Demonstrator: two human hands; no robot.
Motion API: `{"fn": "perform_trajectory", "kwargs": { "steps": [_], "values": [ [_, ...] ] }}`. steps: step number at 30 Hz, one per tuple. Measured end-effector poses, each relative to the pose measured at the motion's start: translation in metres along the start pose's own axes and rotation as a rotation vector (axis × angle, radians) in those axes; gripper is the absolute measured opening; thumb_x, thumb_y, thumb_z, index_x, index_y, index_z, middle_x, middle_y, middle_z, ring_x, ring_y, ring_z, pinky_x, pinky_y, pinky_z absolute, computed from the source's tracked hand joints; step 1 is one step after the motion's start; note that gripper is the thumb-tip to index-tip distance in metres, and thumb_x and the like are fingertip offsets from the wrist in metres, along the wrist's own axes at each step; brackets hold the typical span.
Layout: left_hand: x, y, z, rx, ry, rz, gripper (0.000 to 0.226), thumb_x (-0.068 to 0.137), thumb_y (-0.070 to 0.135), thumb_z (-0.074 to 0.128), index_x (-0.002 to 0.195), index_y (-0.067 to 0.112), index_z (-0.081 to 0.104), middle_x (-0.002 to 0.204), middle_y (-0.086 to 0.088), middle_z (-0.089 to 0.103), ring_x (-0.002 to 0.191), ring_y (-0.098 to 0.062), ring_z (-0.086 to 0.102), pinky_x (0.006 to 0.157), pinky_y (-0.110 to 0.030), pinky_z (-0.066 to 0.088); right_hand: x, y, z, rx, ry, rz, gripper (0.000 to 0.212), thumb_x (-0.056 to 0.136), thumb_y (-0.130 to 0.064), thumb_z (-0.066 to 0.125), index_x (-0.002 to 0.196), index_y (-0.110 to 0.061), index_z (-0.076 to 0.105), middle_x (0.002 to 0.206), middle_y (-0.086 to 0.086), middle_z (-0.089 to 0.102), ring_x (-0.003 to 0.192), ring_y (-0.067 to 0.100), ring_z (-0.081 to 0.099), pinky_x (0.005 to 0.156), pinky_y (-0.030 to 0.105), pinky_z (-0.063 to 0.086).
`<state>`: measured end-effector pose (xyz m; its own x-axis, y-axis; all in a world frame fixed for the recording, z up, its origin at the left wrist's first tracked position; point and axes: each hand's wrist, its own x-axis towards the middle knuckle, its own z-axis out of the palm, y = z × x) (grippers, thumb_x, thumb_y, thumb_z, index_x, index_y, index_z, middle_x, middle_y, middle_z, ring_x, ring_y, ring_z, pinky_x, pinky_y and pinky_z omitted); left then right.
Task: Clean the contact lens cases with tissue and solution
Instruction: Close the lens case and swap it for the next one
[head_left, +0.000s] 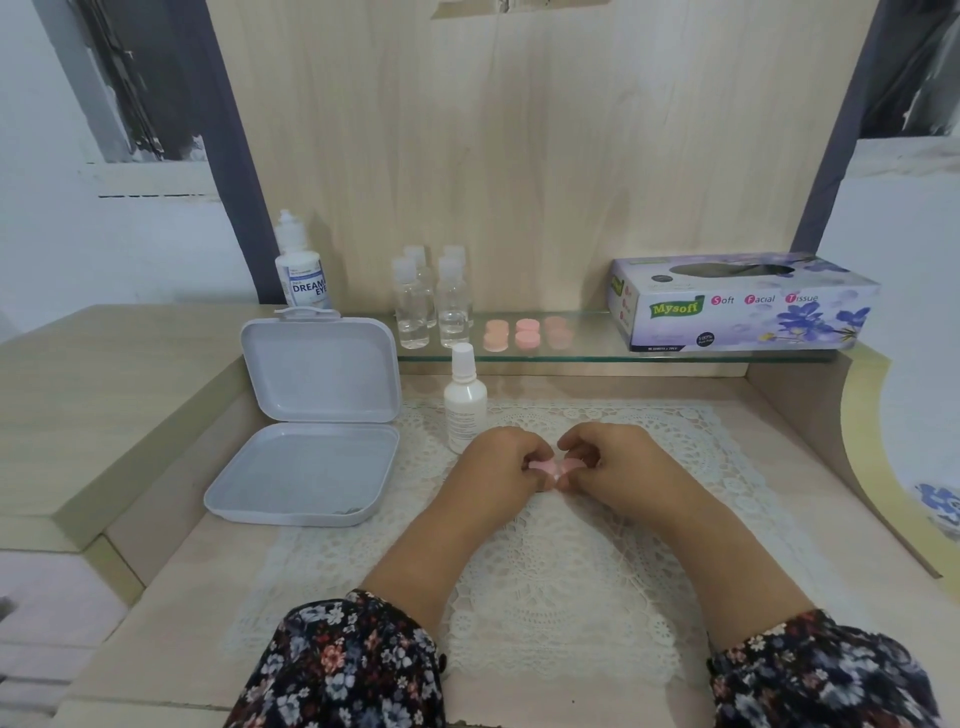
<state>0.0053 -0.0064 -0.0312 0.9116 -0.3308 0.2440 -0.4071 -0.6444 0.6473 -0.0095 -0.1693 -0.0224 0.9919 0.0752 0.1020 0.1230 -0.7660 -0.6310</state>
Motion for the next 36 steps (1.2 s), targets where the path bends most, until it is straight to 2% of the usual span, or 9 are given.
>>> {"fn": "perform_trajectory", "kwargs": {
  "steps": [3,7,13,19,24,28,33,36],
  "values": [
    [-0.001,-0.001,0.001,-0.007,-0.001,0.004,0.029,0.085,0.015,0.069,0.114,0.013,0.068,0.106,0.002,0.063,0.094,-0.01,0.056,0.084,-0.019,0.044,-0.002,0.003,-0.005,0.013,-0.029,-0.012,0.035,0.077,-0.019,0.077,0.11,-0.026,0.066,0.09,-0.014,0.061,0.08,-0.002,0.055,0.073,0.017,0.045],
    [0.001,-0.004,0.001,0.007,0.001,0.005,0.029,0.084,0.015,0.07,0.113,0.015,0.068,0.106,0.003,0.061,0.091,-0.01,0.054,0.081,-0.019,0.043,-0.001,0.006,-0.007,-0.025,-0.047,-0.044,0.027,0.083,-0.018,0.069,0.109,-0.024,0.069,0.1,-0.01,0.063,0.082,0.001,0.058,0.075,0.021,0.05],
    [0.001,-0.003,0.001,0.009,0.005,0.013,0.028,0.084,0.014,0.07,0.112,0.014,0.067,0.108,0.001,0.061,0.096,-0.013,0.056,0.087,-0.024,0.046,-0.001,0.007,-0.008,-0.066,-0.049,-0.057,0.021,0.085,-0.017,0.065,0.104,-0.023,0.07,0.092,-0.012,0.059,0.079,0.0,0.057,0.071,0.018,0.048],
    [0.001,-0.006,-0.002,0.005,0.016,0.0,0.031,0.084,0.017,0.07,0.115,0.016,0.067,0.11,0.004,0.062,0.098,-0.01,0.057,0.09,-0.025,0.047,-0.003,0.006,-0.008,-0.03,-0.037,-0.032,0.012,0.083,-0.028,0.071,0.094,-0.025,0.069,0.084,-0.012,0.063,0.071,0.001,0.058,0.061,0.014,0.043],
    [0.0,-0.007,-0.009,0.012,0.087,0.032,0.021,0.091,0.026,0.064,0.109,0.018,0.069,0.1,0.007,0.063,0.087,-0.006,0.056,0.08,-0.021,0.045,-0.006,0.002,-0.011,0.022,0.044,0.005,0.01,0.081,-0.021,0.069,0.09,-0.025,0.067,0.081,-0.009,0.062,0.066,0.003,0.056,0.055,0.012,0.041],
    [0.001,-0.009,-0.01,0.044,0.132,0.021,0.014,0.093,0.022,0.059,0.097,0.016,0.071,0.089,0.006,0.066,0.079,-0.007,0.056,0.073,-0.02,0.043,-0.007,-0.001,-0.015,0.072,0.144,0.015,0.01,0.08,-0.018,0.068,0.089,-0.022,0.067,0.079,-0.007,0.061,0.066,0.005,0.055,0.052,0.012,0.041],
    [-0.002,-0.009,-0.011,0.055,0.131,-0.001,0.015,0.093,0.021,0.058,0.092,0.016,0.071,0.086,0.008,0.068,0.081,-0.008,0.059,0.076,-0.025,0.049,-0.009,-0.008,-0.024,0.143,0.304,0.006,0.007,0.079,-0.021,0.067,0.084,-0.026,0.065,0.082,-0.003,0.063,0.073,0.014,0.058,0.061,0.028,0.046],
    [-0.001,-0.009,-0.011,0.066,0.118,-0.009,0.015,0.093,0.023,0.057,0.091,0.018,0.071,0.086,0.009,0.068,0.081,-0.007,0.06,0.076,-0.027,0.051,-0.005,-0.016,-0.036,0.14,0.415,-0.013,0.006,0.081,-0.021,0.068,0.086,-0.023,0.066,0.081,-0.005,0.061,0.069,0.009,0.053,0.06,0.024,0.042]
  ]
}}
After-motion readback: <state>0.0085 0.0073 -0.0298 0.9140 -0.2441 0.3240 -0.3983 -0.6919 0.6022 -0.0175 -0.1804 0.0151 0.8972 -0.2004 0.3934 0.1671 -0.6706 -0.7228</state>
